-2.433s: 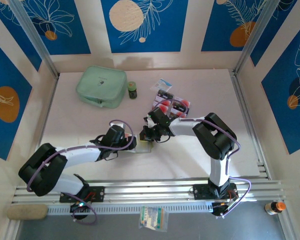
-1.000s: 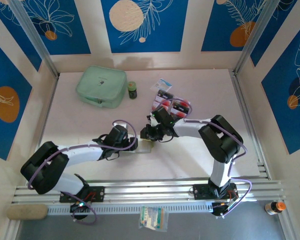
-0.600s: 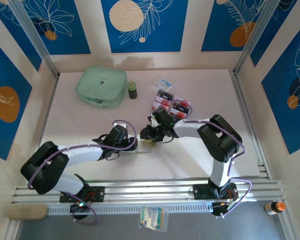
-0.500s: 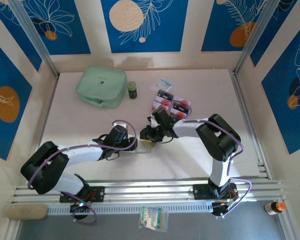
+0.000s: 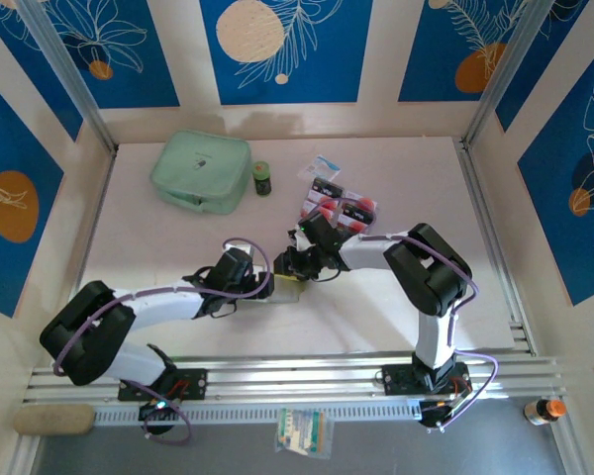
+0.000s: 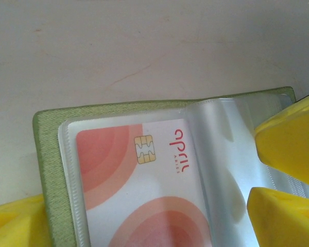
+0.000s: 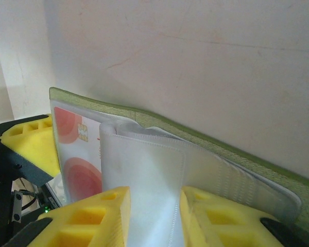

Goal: Put the credit cards into the card holder

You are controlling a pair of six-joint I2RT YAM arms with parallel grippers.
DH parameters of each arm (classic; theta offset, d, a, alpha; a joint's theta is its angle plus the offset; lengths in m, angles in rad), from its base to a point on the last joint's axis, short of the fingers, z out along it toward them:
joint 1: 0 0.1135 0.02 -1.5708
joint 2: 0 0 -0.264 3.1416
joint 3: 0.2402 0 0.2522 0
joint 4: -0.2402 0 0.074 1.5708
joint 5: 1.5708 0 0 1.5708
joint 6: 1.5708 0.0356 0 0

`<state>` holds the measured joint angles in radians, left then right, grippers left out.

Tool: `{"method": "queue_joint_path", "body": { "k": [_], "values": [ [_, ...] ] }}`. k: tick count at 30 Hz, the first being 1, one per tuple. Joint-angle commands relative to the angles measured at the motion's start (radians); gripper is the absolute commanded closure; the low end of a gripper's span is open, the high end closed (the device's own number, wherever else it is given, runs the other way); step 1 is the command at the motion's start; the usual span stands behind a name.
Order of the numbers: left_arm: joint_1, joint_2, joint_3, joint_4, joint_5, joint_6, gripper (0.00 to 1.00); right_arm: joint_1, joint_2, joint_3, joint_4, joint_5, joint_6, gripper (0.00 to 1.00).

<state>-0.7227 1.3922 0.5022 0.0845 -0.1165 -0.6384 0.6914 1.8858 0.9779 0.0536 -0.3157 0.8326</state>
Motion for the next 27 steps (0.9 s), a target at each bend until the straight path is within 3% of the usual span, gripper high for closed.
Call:
{"method": "queue_joint_path", "body": {
  "k": [1,18,27],
  "values": [
    [-0.010,-0.004,-0.028,-0.004,0.025,-0.007,0.10,0.002,0.020,0.016,-0.019,-0.026,0.012,0.68],
    [-0.007,-0.184,-0.037,-0.066,-0.056,-0.011,0.00,-0.009,-0.034,-0.016,0.133,-0.135,0.136,0.68],
    [0.008,-0.272,-0.038,-0.117,-0.092,-0.012,0.00,0.016,-0.057,0.007,0.115,-0.127,0.145,0.64]
  ]
}}
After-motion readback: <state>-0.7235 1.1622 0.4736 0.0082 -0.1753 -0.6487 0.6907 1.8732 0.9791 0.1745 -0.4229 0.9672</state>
